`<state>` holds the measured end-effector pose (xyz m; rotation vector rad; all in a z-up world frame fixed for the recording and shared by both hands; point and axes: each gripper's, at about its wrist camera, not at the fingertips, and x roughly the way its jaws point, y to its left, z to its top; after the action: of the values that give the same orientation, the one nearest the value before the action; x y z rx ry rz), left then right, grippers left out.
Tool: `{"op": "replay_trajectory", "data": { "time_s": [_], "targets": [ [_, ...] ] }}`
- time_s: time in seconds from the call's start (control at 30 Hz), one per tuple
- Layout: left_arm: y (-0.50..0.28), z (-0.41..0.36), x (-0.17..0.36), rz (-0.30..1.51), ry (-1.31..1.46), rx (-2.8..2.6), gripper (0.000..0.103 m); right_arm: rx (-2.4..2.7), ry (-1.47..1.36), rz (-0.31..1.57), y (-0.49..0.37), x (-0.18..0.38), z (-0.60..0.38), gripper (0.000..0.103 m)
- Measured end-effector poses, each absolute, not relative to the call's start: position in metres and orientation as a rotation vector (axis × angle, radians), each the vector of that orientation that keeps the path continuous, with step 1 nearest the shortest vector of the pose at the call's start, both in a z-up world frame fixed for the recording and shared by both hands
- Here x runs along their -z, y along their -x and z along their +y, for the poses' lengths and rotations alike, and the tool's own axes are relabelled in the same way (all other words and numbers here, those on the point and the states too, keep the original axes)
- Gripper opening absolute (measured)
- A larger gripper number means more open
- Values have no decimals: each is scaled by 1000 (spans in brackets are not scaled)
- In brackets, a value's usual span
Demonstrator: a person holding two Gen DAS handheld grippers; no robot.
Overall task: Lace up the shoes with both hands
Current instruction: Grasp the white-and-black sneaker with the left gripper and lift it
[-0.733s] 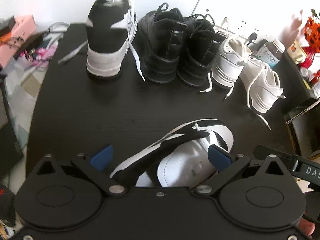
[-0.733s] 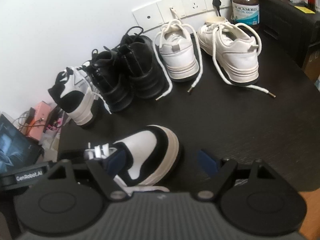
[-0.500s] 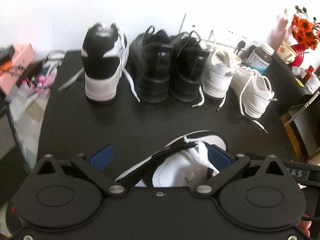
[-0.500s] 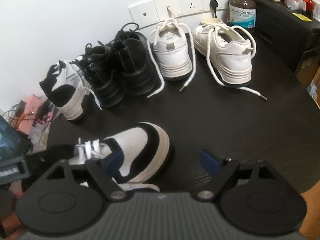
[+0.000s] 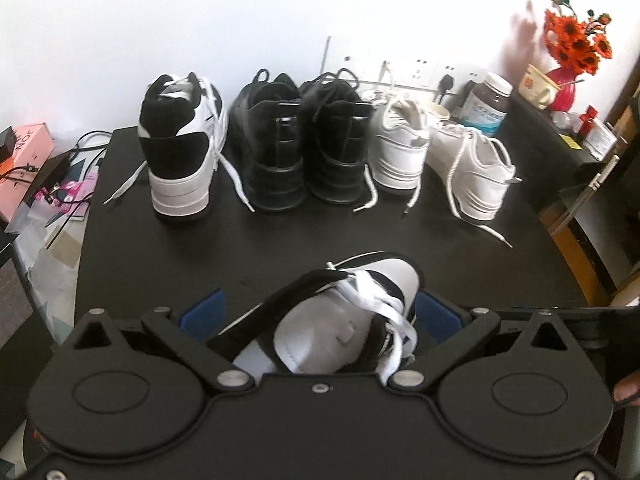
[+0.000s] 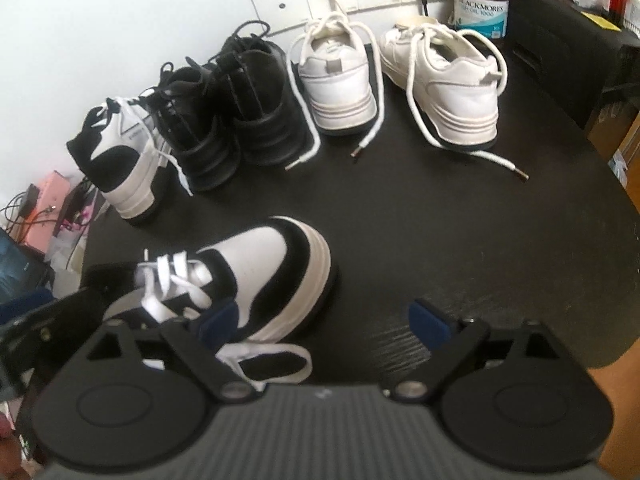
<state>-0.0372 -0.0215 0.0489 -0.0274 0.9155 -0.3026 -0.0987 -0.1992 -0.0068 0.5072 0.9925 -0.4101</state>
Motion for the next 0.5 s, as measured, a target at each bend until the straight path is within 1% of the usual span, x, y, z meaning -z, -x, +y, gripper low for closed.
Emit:
{"op": "replay_trajectory", "data": {
  "time_s": [0.37,0.5],
  "targets": [
    [38,10,-57,1014,199,228,103,399,-564,962,106,3,-199,97],
    [40,11,-61,1073,200,171,103,397,-579,949,105,2,-197,97]
  ]
}}
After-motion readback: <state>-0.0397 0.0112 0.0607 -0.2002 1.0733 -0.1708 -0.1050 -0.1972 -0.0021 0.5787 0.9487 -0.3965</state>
